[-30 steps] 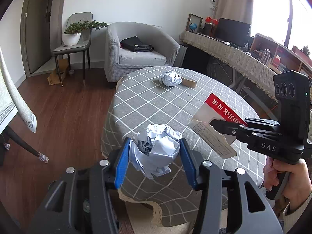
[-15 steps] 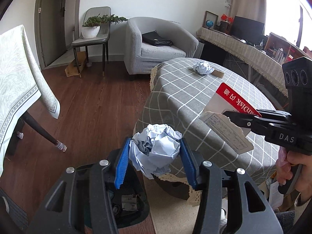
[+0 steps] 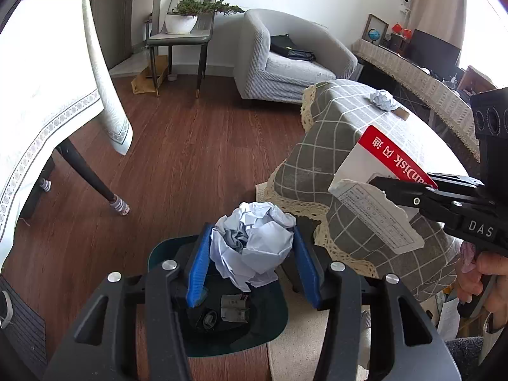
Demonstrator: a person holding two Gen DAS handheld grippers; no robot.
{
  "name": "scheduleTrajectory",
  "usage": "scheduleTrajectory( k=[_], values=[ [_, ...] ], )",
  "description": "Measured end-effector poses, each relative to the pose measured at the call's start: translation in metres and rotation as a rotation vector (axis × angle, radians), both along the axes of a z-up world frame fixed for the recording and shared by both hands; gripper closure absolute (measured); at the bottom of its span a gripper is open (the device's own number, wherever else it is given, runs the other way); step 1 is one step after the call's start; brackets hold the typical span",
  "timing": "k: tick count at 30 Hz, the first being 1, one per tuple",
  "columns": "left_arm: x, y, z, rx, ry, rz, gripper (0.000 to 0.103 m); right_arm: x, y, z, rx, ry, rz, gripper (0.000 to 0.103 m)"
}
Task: Collect trash
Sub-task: 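Carry the paper ball and SanDisk package over the teal bin and open both grippers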
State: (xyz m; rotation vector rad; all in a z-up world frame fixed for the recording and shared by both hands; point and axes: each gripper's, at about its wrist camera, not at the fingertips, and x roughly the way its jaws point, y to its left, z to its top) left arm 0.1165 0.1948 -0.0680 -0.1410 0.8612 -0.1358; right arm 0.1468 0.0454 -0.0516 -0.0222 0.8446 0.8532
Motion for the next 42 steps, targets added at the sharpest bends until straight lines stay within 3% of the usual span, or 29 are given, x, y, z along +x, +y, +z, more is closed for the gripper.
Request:
scheduleTrajectory(
  k=[13,17,19,29,34,42],
  values=[
    [-0.003,0.043,-0.056,0.049,0.216,0.026,0.05,0.006,0.056,-0.028,-0.044,0.078,0.061,0.102],
    [-0.004,0.052,-0.071,0.064,0.265,0.027,0.044,0.008,0.069,-0.035,-0.061,0.098,0.074,0.102],
    [-0.005,0.055,-0.072,0.065,0.265,0.028,0.039,0.009,0.074,-0.038,-0.066,0.104,0.077,0.102],
    [-0.011,0.069,-0.065,0.064,0.238,0.046,0.037,0.015,0.092,-0.062,-0.135,0.146,0.085,0.102],
    [-0.016,0.076,-0.051,0.049,0.188,0.066,0.037,0.015,0.103,-0.078,-0.192,0.159,0.095,0.102],
    [-0.022,0.077,-0.014,0.032,0.067,0.06,0.05,0.01,0.116,-0.1,-0.293,0.159,0.121,0.102]
  ],
)
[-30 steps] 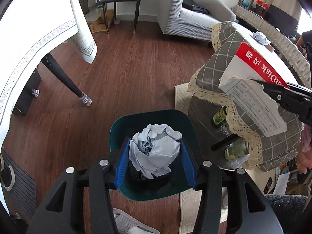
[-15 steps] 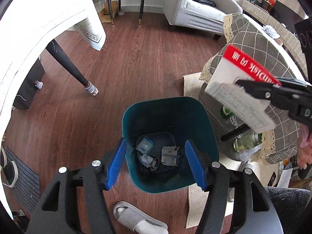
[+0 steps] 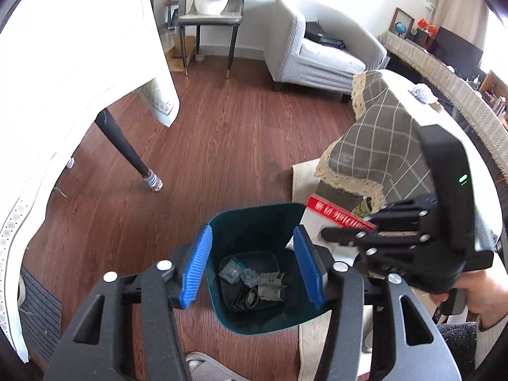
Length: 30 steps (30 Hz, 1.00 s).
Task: Collect trash
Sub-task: 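Carry the paper ball and SanDisk package over the teal bin and open both grippers, then move both grippers back to the table toward the last paper ball and tape core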
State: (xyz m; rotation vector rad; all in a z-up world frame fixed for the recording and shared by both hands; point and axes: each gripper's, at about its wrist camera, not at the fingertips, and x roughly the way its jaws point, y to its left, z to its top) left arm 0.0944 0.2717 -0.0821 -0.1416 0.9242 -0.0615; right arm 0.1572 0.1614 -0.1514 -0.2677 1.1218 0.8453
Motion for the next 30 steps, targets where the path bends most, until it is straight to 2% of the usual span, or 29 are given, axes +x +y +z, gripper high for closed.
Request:
scheduleTrajectory(
  k=[5,6,8,9,10,20,30],
  values=[
    [-0.002,-0.006,0.016,-0.013,-0.043,-0.012,0.051,-0.003,0.004,-0.01,-0.049,0.001,0.011,0.101],
    [-0.002,-0.007,0.019,-0.018,-0.05,-0.014,0.051,-0.004,0.004,-0.011,-0.064,-0.004,0.013,0.097],
    [-0.002,-0.008,0.024,-0.022,-0.062,-0.012,0.051,-0.006,0.004,-0.011,-0.081,-0.016,0.014,0.068],
    [-0.002,-0.009,0.026,-0.023,-0.066,-0.012,0.051,-0.008,0.003,-0.01,-0.082,-0.024,0.016,0.047],
    [-0.002,-0.01,0.027,-0.022,-0.069,-0.011,0.051,-0.01,0.002,-0.009,-0.081,-0.028,0.019,0.045],
    [-0.002,-0.02,0.052,-0.014,-0.131,0.001,0.051,-0.018,-0.011,0.012,-0.061,-0.063,0.045,0.044],
    [0.005,-0.044,0.077,-0.034,-0.227,-0.004,0.051,-0.031,-0.051,0.055,0.048,-0.142,0.043,0.044]
  ],
)
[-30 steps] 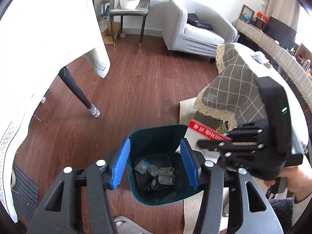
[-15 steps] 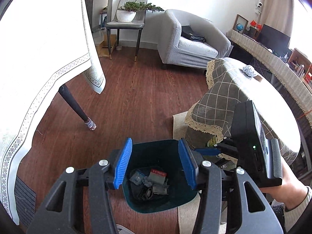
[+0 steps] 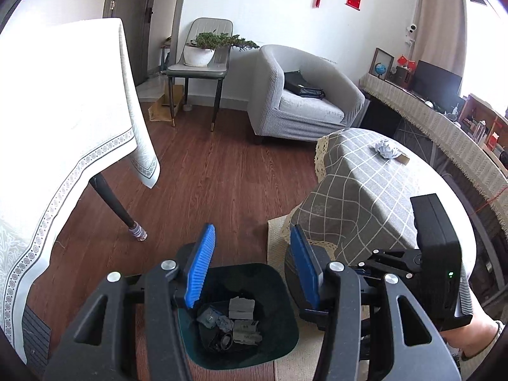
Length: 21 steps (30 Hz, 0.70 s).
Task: Collect trash
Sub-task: 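Move both grippers back to the table toward the last paper ball and tape core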
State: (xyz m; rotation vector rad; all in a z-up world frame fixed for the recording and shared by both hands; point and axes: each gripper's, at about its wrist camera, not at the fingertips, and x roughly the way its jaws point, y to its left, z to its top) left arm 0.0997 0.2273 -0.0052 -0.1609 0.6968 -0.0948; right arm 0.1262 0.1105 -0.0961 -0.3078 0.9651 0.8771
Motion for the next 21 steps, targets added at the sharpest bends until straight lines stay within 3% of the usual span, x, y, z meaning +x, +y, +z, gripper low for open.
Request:
scheduleTrajectory(
  k=[13,16,21],
  values=[
    [0.024,-0.068,0.017,-0.025,-0.078,-0.066,0.046,0.004,-0.092,0.059,0.146,-0.125,-0.149,0.041],
    [0.03,-0.087,0.018,-0.014,-0.091,-0.084,0.039,0.01,-0.113,0.067,0.158,-0.153,-0.189,0.04],
    [0.048,-0.119,0.014,-0.005,-0.091,-0.12,0.036,0.023,-0.153,0.075,0.141,-0.207,-0.278,0.035]
  ],
)
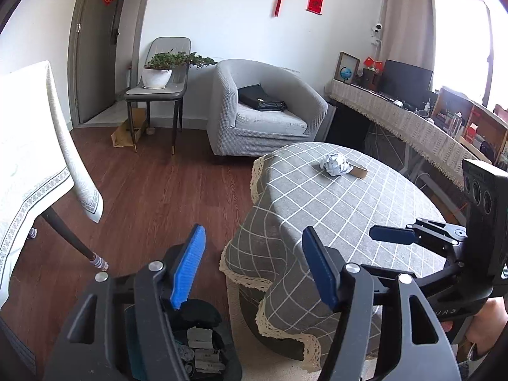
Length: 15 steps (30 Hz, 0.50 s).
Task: Collect trash
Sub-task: 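Move both grippers back to the table toward the last paper ball and tape core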
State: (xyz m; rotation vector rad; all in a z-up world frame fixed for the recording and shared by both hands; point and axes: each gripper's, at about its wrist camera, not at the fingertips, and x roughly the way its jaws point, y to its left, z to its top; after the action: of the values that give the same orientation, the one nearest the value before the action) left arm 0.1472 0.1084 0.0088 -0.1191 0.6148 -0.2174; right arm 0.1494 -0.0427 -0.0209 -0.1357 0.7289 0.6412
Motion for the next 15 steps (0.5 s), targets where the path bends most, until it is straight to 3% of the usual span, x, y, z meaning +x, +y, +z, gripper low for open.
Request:
scheduleTrajectory(
  k=[9,15],
  values=[
    [0.037,-0.053,-0.007,0.032,-0.021,-0.065,0.026,0.044,-0.082,0.007,-0.001,-0.029,-0.16,0.032],
    [0.071,-0.082,-0.004,0.044,-0.019,-0.091,0.026,0.078,-0.115,0.004,-0.028,-0.032,-0.204,0.031]
  ],
)
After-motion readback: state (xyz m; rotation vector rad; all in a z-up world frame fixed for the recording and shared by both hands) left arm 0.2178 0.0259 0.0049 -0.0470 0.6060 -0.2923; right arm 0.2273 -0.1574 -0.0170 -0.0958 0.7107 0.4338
